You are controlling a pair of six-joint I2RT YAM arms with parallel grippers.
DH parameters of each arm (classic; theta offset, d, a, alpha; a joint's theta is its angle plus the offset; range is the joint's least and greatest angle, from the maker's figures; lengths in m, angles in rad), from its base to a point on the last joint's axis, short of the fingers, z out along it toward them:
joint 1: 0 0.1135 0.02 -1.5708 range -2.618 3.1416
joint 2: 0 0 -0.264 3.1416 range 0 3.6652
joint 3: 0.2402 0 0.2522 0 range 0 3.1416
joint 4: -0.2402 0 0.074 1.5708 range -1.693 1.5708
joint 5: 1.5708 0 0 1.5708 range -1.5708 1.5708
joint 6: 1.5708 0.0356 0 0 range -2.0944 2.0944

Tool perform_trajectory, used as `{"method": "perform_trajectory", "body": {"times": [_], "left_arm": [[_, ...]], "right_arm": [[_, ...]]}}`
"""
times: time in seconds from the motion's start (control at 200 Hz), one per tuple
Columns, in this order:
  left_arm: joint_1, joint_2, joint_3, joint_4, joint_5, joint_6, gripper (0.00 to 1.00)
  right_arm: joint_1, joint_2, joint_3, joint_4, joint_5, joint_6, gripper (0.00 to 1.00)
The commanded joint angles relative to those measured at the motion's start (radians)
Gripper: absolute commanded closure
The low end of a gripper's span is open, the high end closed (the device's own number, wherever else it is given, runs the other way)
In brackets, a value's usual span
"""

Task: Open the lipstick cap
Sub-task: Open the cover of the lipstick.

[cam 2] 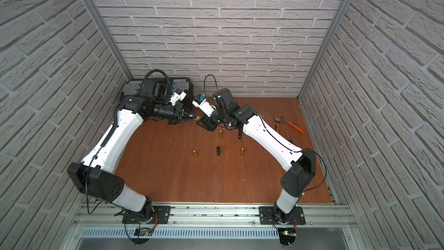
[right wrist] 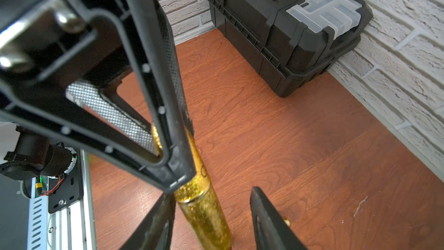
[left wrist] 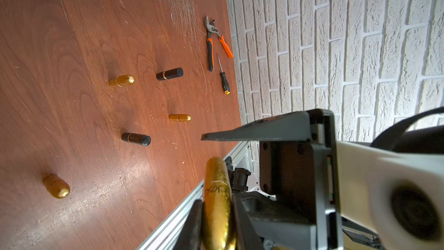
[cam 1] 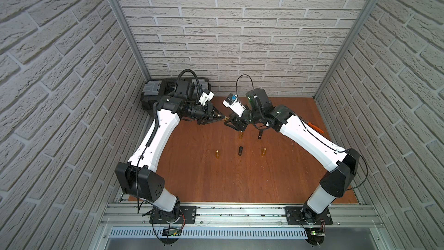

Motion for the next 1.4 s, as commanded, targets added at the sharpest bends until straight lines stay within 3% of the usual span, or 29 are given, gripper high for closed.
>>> {"method": "perform_trajectory", "body": {"times": [0.0,0.095,0.13,0.155,0.295,0.735,1.1,1.395], "left_arm": [[-0.003,-0.015,-0.004,0.012,0.023,0.006,0.94],[0.005,-0.013,0.005,0.016,0.021,0.001,0.97],[0.01,-0.013,0.006,0.018,0.023,-0.001,0.99],[0.012,-0.013,0.008,0.018,0.023,-0.001,1.0],[0.023,-0.011,0.014,0.031,0.038,-0.011,1.0],[0.035,0.003,0.039,0.021,0.056,-0.001,1.0],[0.064,0.0,0.039,0.028,0.051,-0.003,1.0],[0.193,-0.031,0.01,0.075,0.065,-0.024,1.0]], "right_arm": [[0.012,0.021,0.049,-0.009,-0.01,-0.016,0.57],[0.017,0.035,0.069,-0.036,0.0,-0.022,0.69],[0.017,0.037,0.07,-0.042,0.009,-0.023,0.91],[0.017,0.035,0.069,-0.042,0.016,-0.018,0.97],[0.022,0.036,0.065,-0.045,0.023,-0.019,0.96],[0.021,0.041,0.049,-0.048,0.055,-0.024,0.74],[0.022,0.019,0.015,-0.035,0.092,-0.037,0.94],[0.023,-0.036,-0.108,0.021,0.233,-0.038,0.97]]}}
